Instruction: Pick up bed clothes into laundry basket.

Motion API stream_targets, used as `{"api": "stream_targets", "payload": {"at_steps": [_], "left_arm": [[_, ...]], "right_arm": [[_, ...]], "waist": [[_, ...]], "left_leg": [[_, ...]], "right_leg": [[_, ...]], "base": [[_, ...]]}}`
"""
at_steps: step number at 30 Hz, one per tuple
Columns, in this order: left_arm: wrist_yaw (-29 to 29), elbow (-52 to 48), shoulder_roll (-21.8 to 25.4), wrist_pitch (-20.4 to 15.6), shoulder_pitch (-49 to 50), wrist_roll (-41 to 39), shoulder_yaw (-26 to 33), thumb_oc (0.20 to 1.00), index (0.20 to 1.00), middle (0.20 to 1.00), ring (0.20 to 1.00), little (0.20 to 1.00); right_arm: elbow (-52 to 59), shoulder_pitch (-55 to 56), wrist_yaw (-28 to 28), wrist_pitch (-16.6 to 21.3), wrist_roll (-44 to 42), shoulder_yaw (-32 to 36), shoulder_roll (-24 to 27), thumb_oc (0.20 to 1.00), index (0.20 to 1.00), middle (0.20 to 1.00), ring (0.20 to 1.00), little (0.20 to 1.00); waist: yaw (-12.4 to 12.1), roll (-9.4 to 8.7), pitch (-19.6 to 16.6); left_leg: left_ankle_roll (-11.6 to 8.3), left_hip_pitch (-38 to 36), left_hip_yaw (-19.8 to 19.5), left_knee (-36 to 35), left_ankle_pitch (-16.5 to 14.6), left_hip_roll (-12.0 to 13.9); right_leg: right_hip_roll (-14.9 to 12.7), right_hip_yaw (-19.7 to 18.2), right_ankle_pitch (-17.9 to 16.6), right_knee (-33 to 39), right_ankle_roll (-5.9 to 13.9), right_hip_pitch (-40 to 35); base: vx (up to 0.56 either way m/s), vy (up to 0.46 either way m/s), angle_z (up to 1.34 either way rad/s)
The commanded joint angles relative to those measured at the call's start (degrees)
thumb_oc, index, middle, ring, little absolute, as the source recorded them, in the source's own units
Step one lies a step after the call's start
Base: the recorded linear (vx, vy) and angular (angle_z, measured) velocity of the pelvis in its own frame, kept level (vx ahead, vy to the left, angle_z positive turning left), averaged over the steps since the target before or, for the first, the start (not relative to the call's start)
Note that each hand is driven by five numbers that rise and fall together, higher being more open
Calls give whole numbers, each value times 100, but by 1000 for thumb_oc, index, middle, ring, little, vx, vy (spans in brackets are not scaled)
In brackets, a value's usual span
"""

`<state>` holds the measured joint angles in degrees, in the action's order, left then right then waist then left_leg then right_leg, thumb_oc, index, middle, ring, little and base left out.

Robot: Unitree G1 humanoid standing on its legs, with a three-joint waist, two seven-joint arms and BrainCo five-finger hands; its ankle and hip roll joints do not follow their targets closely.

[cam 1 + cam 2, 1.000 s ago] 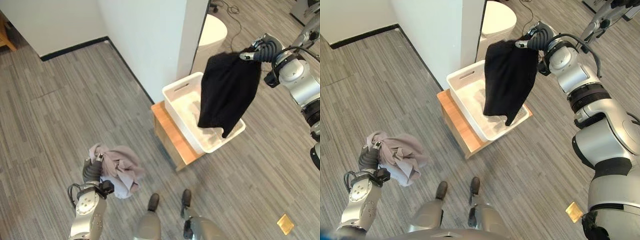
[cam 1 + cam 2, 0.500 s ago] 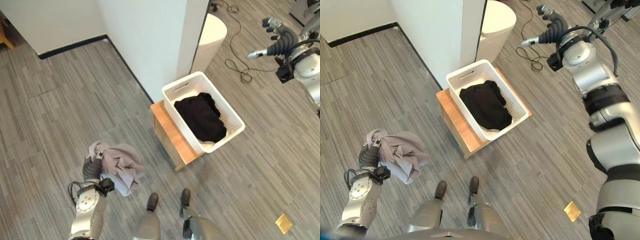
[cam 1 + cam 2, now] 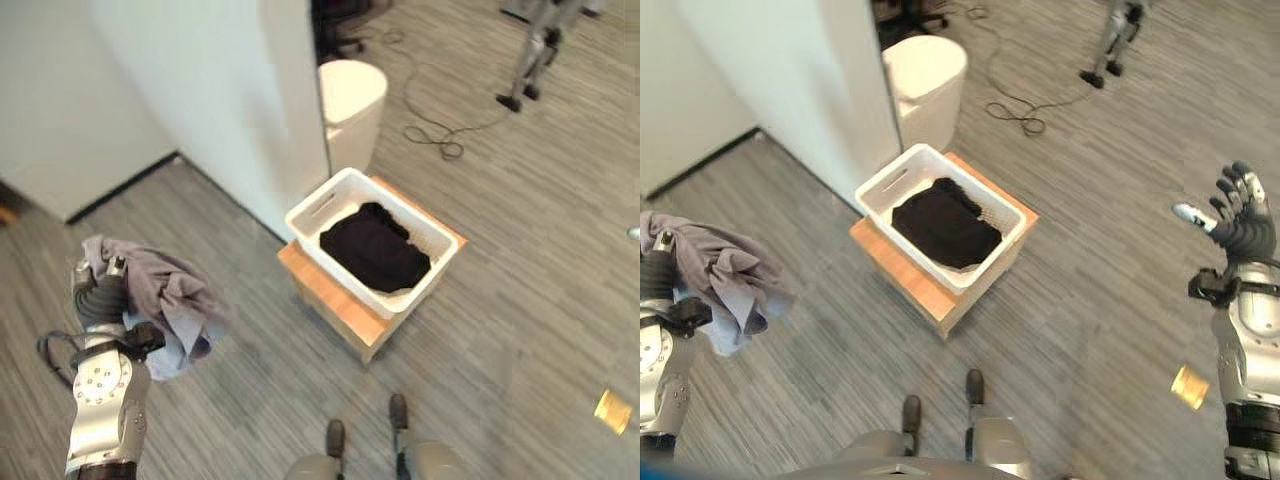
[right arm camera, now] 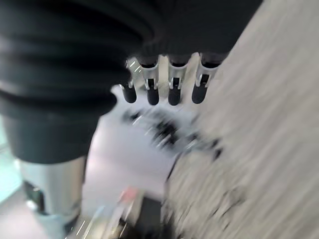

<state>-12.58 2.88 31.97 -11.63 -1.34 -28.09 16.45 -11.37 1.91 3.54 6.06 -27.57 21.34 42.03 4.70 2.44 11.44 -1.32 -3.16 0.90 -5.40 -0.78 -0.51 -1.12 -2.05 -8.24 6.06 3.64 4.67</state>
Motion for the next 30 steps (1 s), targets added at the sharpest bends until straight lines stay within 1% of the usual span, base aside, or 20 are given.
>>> {"api": "stream_targets", "payload": {"at_steps": [1, 2, 3, 4, 5, 6, 7, 8, 10, 11, 12, 13, 16, 17, 18, 19, 25, 26, 27, 30], "left_arm": [[106, 47, 592, -328, -290, 253, -156, 200, 200, 200, 200, 200], [141, 112, 777, -300, -440, 273, -199, 200, 200, 200, 200, 200], [146, 146, 812, -311, -472, 264, -226, 200, 200, 200, 200, 200], [161, 450, 1339, -275, -874, 261, -381, 200, 200, 200, 200, 200], [210, 743, 1834, -220, -1195, 330, -553, 200, 200, 200, 200, 200], [214, 771, 1852, -231, -1230, 323, -583, 200, 200, 200, 200, 200], [340, 1228, 2263, -250, -1742, -100, -959, 200, 200, 200, 200, 200], [383, 1433, 2344, -220, -1934, -279, -1131, 200, 200, 200, 200, 200], [511, 2083, 2573, -137, -2602, -704, -1678, 200, 200, 200, 200, 200], [586, 2375, 2662, -132, -2956, -882, -1961, 200, 200, 200, 200, 200], [643, 2530, 2768, -97, -3167, -979, -2115, 200, 200, 200, 200, 200], [735, 2855, 2939, -32, -3470, -971, -2363, 200, 200, 200, 200, 200], [923, 3482, 3204, 9, -4209, -952, -2938, 200, 200, 200, 200, 200], [955, 3633, 3259, 37, -4363, -907, -3060, 200, 200, 200, 200, 200], [964, 3671, 3261, 30, -4443, -916, -3130, 200, 200, 200, 200, 200], [1048, 3857, 3291, 19, -4696, -899, -3275, 200, 200, 200, 200, 200], [1208, 4216, 3174, 19, -5433, -1043, -3704, 200, 200, 200, 200, 200], [1211, 4234, 3170, 17, -5476, -1048, -3743, 200, 200, 200, 200, 200], [1251, 4289, 3116, 5, -5755, -1072, -3983, 200, 200, 200, 200, 200], [1247, 4297, 3066, -51, -6154, -1141, -4229, 200, 200, 200, 200, 200]], "right_arm": [[-21, -157, 126, 184, 184, -173, -186, 1000, 1000, 1000, 1000, 1000], [-9, -42, 111, 164, 183, -198, -367, 1000, 1000, 1000, 1000, 1000], [15, -20, 114, 155, 191, -179, -402, 1000, 1000, 1000, 1000, 1000], [97, 121, 63, 133, 145, -264, -641, 1000, 1000, 1000, 1000, 1000], [81, 155, 70, 148, 77, -336, -773, 1000, 1000, 1000, 1000, 1000], [81, 156, 71, 147, 80, -326, -789, 1000, 1000, 1000, 1000, 1000], [76, 191, 48, 141, -8, -509, -981, 1000, 1000, 1000, 1000, 1000], [56, 191, 41, 139, -65, -596, -1048, 1000, 1000, 1000, 1000, 1000], [-68, 159, 66, 125, -182, -837, -1188, 1000, 1000, 1000, 1000, 1000], [-82, 158, 61, 108, -218, -896, -1263, 1000, 1000, 1000, 1000, 1000], [-95, 186, 43, 95, -232, -990, -1303, 1000, 1000, 1000, 1000, 1000], [-86, 214, 27, 76, -228, -1072, -1324, 1000, 1000, 1000, 1000, 1000], [-155, 278, -1, 85, -299, -1130, -1427, 1000, 1000, 1000, 1000, 1000], [-174, 285, 3, 96, -321, -1158, -1460, 1000, 1000, 1000, 1000, 1000], [-172, 288, 4, 95, -320, -1142, -1480, 1000, 1000, 1000, 1000, 1000], [-236, 331, 3, 113, -357, -1174, -1523, 1000, 1000, 1000, 1000, 1000], [-273, 411, -31, 179, -444, -1190, -1653, 1000, 1000, 1000, 1000, 1000], [-269, 415, -31, 178, -443, -1179, -1666, 1000, 1000, 1000, 1000, 1000], [-310, 411, -35, 195, -454, -1206, -1652, 1000, 1000, 1000, 1000, 1000], [-372, 367, -26, 196, -459, -1266, -1670, 1000, 1000, 1000, 1000, 1000]], "waist": [[-25, -231, -345], [41, -184, -371], [20, -206, -369], [130, -126, -400], [195, -76, -402], [182, -84, -414], [270, 17, -438], [319, 65, -442], [428, 182, -438], [445, 216, -423], [510, 279, -417], [583, 352, -406], [696, 485, -363], [754, 541, -343], [731, 527, -342], [820, 596, -306], [1023, 781, -197], [1011, 774, -199], [1087, 878, -138], [1139, 1010, -79]], "left_leg": [[-160, 243, 138, 39, -1, 94], [-165, 220, 183, 39, -9, 95], [-166, 215, 189, 39, -13, 96], [-179, 189, 242, 39, -6, 102], [-190, 192, 279, 39, 42, 105], [-190, 185, 274, 39, 3, 106], [-203, 187, 303, 39, 19, 112], [-208, 185, 312, 39, 27, 108], [-220, 179, 352, 39, 44, 103], [-225, 175, 371, 39, 52, 104], [-231, 175, 406, 39, 58, 98], [-241, 174, 447, 39, 64, 92], [-268, 197, 562, 39, 87, 103], [-274, 204, 601, 39, 91, 109], [-275, 206, 605, 39, 90, 111], [-289, 223, 670, 39, 90, 111], [-316, 277, 797, 39, 107, 112], [-316, 281, 795, 39, 108, 113], [-326, 319, 813, 39, 122, 108], [-340, 369, 812, 39, 143, 90]], "right_leg": [[-478, 448, 661, -106, 450, -386], [-472, 412, 656, -106, 455, -389], [-470, 406, 657, -106, 454, -390], [-458, 356, 646, -106, 459, -393], [-454, 330, 598, -106, 459, -382], [-454, 330, 635, -106, 464, -388], [-458, 315, 626, -106, 479, -383], [-461, 299, 623, -106, 483, -380], [-465, 265, 601, -106, 494, -362], [-469, 242, 595, -106, 496, -359], [-470, 216, 588, -106, 503, -346], [-471, 192, 574, -106, 511, -324], [-471, 120, 538, -106, 533, -260], [-470, 98, 529, -106, 546, -232], [-467, 94, 527, -106, 546, -228], [-457, 40, 516, -106, 554, -174], [-448, -57, 511, -106, 572, -65], [-448, -56, 510, -106, 572, -61], [-464, -66, 504, -106, 578, -6], [-472, -79, 503, -106, 572, 46]], "base": [[25, -9, -21], [12, -11, -30], [13, -11, -27], [-28, -26, -28], [-4, -23, -10], [-8, -31, -15], [20, -19, -5], [-10, -32, -2], [0, 0, 0], [1, -10, -6], [2, 0, -10], [0, -8, -10], [1, 2, -8], [1, -10, -23], [2, -1, -30], [12, -2, -35], [14, -9, -9], [4, -17, -8], [5, -19, -6], [8, -4, 2]]}}
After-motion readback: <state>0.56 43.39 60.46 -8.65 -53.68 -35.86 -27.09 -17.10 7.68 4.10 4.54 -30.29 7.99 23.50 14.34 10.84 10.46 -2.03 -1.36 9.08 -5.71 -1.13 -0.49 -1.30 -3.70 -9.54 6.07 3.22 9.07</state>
